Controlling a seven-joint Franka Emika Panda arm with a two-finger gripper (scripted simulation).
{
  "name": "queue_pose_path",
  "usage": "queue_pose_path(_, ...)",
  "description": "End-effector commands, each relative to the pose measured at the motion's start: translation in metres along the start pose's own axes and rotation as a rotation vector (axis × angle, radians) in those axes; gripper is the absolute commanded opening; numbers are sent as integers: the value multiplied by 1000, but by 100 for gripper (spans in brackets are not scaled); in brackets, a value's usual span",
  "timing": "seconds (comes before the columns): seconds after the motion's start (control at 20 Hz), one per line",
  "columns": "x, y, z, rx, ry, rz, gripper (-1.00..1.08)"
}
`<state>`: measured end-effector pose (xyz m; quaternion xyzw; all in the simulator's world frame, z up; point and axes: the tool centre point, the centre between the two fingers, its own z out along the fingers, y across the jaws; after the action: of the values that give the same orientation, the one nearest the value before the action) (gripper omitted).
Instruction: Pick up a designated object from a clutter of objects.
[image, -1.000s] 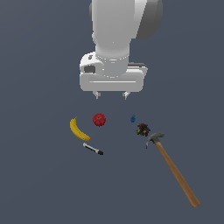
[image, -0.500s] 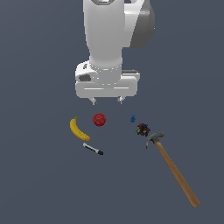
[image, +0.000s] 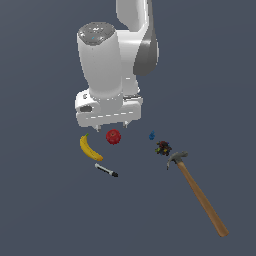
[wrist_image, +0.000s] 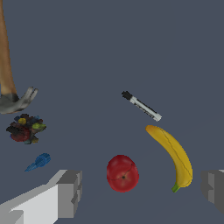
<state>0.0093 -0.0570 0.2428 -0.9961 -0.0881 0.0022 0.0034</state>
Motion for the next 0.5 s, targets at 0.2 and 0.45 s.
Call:
queue_pose_path(0.2, -6, 33, 40, 6, 4, -96, 100)
queue_pose_path(0.45, -15, 57, 71, 8, 6, -168, 100)
